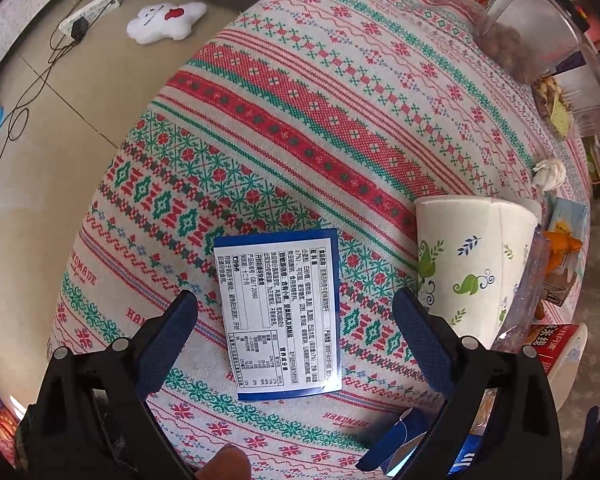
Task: Collect trash
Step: 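Grasp the white receipt card on the tablecloth with the left gripper, then grasp the crumpled white tissue with the right gripper while the left gripper holds the receipt, then carry the tissue into the white bin and open the right gripper while the left carries the receipt over, then open the left gripper to drop the receipt into the white bin, then grasp the white paper cup with green leaves with the left gripper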
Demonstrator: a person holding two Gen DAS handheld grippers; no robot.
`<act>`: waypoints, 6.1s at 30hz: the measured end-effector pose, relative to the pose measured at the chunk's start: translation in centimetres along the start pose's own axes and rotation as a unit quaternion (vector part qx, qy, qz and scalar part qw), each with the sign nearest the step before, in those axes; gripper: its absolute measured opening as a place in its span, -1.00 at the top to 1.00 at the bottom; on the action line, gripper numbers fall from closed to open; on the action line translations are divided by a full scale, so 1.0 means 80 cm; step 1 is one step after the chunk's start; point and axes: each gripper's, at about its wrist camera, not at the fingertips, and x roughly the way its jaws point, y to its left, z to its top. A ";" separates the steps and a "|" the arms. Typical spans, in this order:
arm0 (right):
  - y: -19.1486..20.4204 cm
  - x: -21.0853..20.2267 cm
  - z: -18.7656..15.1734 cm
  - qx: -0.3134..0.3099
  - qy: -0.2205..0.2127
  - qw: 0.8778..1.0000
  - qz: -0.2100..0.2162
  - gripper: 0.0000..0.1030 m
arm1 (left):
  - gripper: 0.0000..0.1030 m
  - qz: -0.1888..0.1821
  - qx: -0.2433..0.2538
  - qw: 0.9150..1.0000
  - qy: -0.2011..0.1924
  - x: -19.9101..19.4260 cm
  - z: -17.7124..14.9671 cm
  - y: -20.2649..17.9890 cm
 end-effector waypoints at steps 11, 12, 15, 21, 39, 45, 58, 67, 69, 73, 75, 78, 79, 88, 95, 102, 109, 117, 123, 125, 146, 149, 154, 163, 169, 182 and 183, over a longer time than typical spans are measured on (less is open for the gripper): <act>0.003 0.023 0.012 0.012 0.037 0.998 0.042 -0.87 | -0.07 -0.080 -0.001 0.997 -0.020 -0.060 -0.018 0.015; 0.002 0.025 0.021 0.020 0.039 0.998 0.050 -0.87 | -0.07 -0.092 0.000 0.995 -0.032 -0.073 -0.019 0.013; 0.007 0.038 0.067 0.042 0.046 0.996 0.069 -0.87 | -0.07 -0.121 0.020 0.990 -0.075 -0.117 -0.027 0.004; 0.047 0.106 0.173 0.122 0.106 0.979 0.123 -0.81 | -0.07 -0.142 0.068 0.976 -0.149 -0.160 -0.020 -0.013; 0.061 0.321 0.166 0.246 0.202 0.947 -0.049 -0.01 | -0.07 -0.154 0.091 0.961 -0.213 -0.189 -0.010 -0.009; 0.056 0.318 0.165 0.226 0.194 0.953 -0.059 0.36 | -0.07 -0.155 0.080 0.964 -0.200 -0.181 -0.005 -0.006; 0.083 0.139 0.191 0.093 0.038 0.995 0.001 0.38 | -0.07 -0.157 0.074 0.954 -0.243 -0.192 -0.010 -0.014; 0.037 -0.014 0.155 0.056 -0.113 0.992 -0.027 0.38 | -0.07 -0.185 0.089 0.934 -0.293 -0.217 -0.034 -0.035; 0.021 -0.043 0.143 0.055 -0.142 0.987 -0.050 0.38 | -0.07 -0.193 0.094 0.930 -0.299 -0.220 -0.041 -0.041; -0.037 -0.088 0.112 0.086 -0.186 0.973 -0.106 0.37 | -0.07 -0.201 0.102 0.926 -0.302 -0.223 -0.052 -0.053; -0.070 -0.105 0.093 0.112 -0.196 0.964 -0.137 0.37 | -0.07 -0.200 0.108 0.925 -0.305 -0.224 -0.057 -0.060; -0.119 -0.120 0.064 0.147 -0.198 0.952 -0.181 0.37 | -0.07 -0.198 0.118 0.924 -0.305 -0.223 -0.064 -0.072; -0.134 -0.122 0.055 0.154 -0.196 0.948 -0.200 0.37 | -0.07 -0.196 0.122 0.924 -0.306 -0.223 -0.068 -0.076; -0.247 -0.096 -0.022 0.225 -0.111 0.919 -0.305 0.18 | -0.07 -0.185 0.183 0.915 -0.308 -0.211 -0.114 -0.132; -0.284 -0.139 -0.035 0.281 -0.165 0.888 -0.325 -0.73 | -0.07 -0.193 0.269 0.889 -0.317 -0.218 -0.180 -0.207; -0.315 -0.181 -0.038 0.322 -0.207 0.872 -0.305 -0.85 | -0.07 -0.244 0.352 0.855 -0.293 -0.230 -0.259 -0.325; -0.364 -0.219 -0.063 0.378 -0.234 0.841 -0.309 -0.86 | -0.08 -0.287 0.407 0.829 -0.254 -0.227 -0.332 -0.422; -0.403 -0.245 -0.091 0.415 -0.244 0.816 -0.320 -0.86 | -0.08 -0.310 0.434 0.823 -0.194 -0.203 -0.377 -0.487; -0.413 -0.252 -0.099 0.429 -0.247 0.809 -0.318 -0.86 | -0.35 -0.311 0.444 0.825 -0.160 -0.190 -0.393 -0.512; -0.412 -0.252 -0.098 0.427 -0.248 0.809 -0.320 -0.86 | -0.43 -0.309 0.448 0.824 -0.160 -0.190 -0.396 -0.512; -0.257 -0.143 -0.014 0.272 -0.167 0.924 -0.213 -0.86 | -0.75 -0.103 0.305 0.910 -0.262 -0.205 -0.205 -0.335; -0.230 -0.126 -0.003 0.248 -0.152 0.937 -0.194 -0.87 | -0.75 -0.072 0.271 0.925 -0.257 -0.200 -0.161 -0.290; -0.194 -0.102 0.009 0.222 -0.130 0.952 -0.167 -0.87 | -0.75 -0.031 0.213 0.955 -0.205 -0.170 -0.088 -0.216; -0.158 -0.066 0.021 0.198 -0.089 0.966 -0.138 -0.87 | -0.75 -0.087 0.082 0.990 -0.078 -0.083 -0.008 -0.111; -0.141 -0.046 0.026 0.191 -0.074 0.970 -0.131 -0.87 | -0.75 -0.112 0.062 0.991 -0.045 -0.055 0.005 -0.101; -0.116 -0.014 0.030 0.178 -0.039 0.976 -0.118 -0.87 | -0.44 -0.158 0.019 0.987 0.012 -0.027 0.018 -0.090; -0.117 -0.012 0.030 0.181 -0.036 0.976 -0.115 -0.87 | -0.39 -0.160 0.016 0.987 0.011 -0.028 0.016 -0.086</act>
